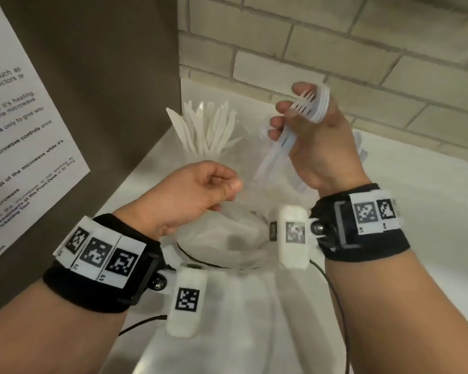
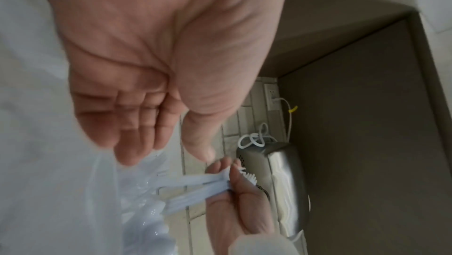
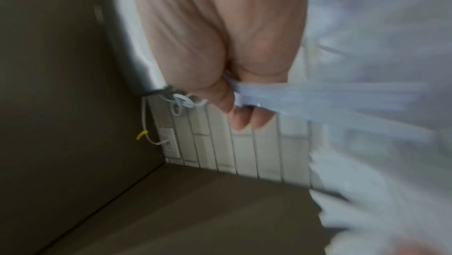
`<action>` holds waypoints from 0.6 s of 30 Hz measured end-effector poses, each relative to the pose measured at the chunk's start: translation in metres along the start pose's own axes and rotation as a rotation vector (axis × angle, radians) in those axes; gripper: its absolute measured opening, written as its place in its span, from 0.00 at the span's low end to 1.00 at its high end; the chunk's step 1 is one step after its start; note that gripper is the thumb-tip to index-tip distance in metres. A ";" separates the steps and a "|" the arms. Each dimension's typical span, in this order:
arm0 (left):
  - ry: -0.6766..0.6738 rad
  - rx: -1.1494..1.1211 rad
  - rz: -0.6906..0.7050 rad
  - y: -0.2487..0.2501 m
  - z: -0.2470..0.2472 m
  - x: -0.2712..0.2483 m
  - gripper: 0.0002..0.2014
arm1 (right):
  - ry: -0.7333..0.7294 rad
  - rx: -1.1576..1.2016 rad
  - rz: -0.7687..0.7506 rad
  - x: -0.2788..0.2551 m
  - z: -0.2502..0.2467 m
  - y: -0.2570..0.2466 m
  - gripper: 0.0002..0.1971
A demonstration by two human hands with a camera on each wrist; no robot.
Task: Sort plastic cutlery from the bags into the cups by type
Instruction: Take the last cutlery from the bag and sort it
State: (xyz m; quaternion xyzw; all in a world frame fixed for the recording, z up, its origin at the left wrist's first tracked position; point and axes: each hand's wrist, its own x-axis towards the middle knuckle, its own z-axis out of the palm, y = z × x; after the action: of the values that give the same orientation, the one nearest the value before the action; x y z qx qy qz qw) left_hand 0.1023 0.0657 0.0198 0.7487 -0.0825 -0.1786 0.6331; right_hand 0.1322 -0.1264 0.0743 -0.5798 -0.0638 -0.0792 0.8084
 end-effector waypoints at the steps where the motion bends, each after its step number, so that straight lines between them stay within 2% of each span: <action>1: 0.072 0.054 0.046 0.001 -0.002 0.002 0.09 | 0.055 -0.048 -0.098 0.007 -0.004 -0.007 0.19; 3: 0.166 0.142 0.099 0.001 -0.005 0.005 0.07 | 0.146 -0.182 -0.282 0.020 -0.007 -0.019 0.27; 5: 0.198 0.180 0.117 -0.002 -0.005 0.007 0.06 | 0.189 -0.309 -0.437 0.032 -0.005 -0.023 0.32; 8: 0.178 0.181 0.106 -0.007 -0.003 0.007 0.06 | 0.167 -0.453 -0.564 0.050 -0.003 -0.009 0.30; 10: 0.167 0.172 0.106 -0.009 -0.002 0.006 0.05 | 0.147 -0.490 -0.555 0.056 -0.005 0.006 0.27; 18: 0.204 0.152 0.079 -0.014 -0.004 0.004 0.05 | 0.178 -0.563 -0.285 0.057 -0.023 0.055 0.19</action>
State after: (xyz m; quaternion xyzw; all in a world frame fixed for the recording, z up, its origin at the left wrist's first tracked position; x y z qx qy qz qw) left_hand 0.1057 0.0705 0.0057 0.8048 -0.0606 -0.0697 0.5863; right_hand 0.1993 -0.1337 0.0273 -0.7565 -0.0488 -0.2565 0.5996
